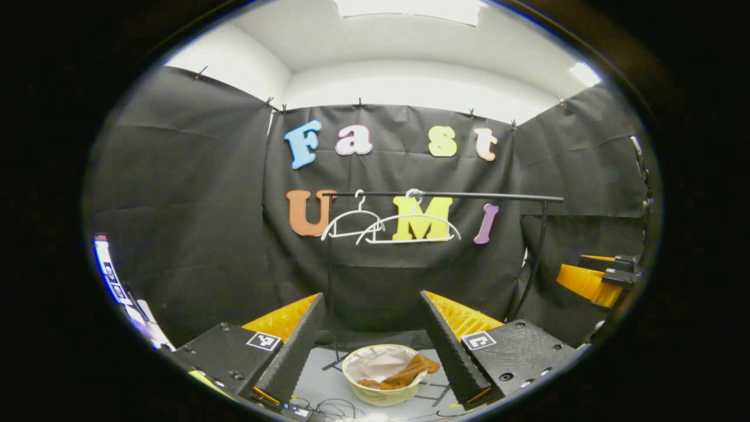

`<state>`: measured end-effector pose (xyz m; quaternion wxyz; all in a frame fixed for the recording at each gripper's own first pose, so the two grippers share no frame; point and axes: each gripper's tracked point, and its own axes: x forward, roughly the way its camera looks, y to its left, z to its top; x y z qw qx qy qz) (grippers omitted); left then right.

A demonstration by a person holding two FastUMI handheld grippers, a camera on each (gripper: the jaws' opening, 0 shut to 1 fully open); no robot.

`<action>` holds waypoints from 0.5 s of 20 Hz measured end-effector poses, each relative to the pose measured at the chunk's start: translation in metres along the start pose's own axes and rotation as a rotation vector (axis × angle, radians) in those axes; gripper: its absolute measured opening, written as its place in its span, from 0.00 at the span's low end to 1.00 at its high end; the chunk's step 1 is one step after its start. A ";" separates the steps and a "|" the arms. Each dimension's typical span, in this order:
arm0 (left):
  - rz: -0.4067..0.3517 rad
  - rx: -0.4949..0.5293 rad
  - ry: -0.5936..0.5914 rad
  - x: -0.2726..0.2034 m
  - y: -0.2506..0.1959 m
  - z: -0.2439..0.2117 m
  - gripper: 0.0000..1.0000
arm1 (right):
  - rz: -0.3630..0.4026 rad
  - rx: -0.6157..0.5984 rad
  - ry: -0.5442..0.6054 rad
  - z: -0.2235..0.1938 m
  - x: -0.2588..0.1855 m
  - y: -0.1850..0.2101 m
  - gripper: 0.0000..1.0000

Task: Grasp the clothes on the hanger with both hands and then place them into the laundry hamper below.

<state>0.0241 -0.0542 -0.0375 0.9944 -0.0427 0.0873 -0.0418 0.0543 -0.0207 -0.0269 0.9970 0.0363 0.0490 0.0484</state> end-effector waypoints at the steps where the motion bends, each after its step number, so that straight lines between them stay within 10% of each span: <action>1: 0.003 0.006 -0.007 -0.002 -0.002 0.003 1.00 | -0.010 0.001 -0.016 0.003 -0.010 -0.011 1.00; 10: 0.118 0.084 -0.028 -0.036 0.011 0.006 1.00 | -0.026 0.009 -0.079 0.013 -0.016 -0.024 0.99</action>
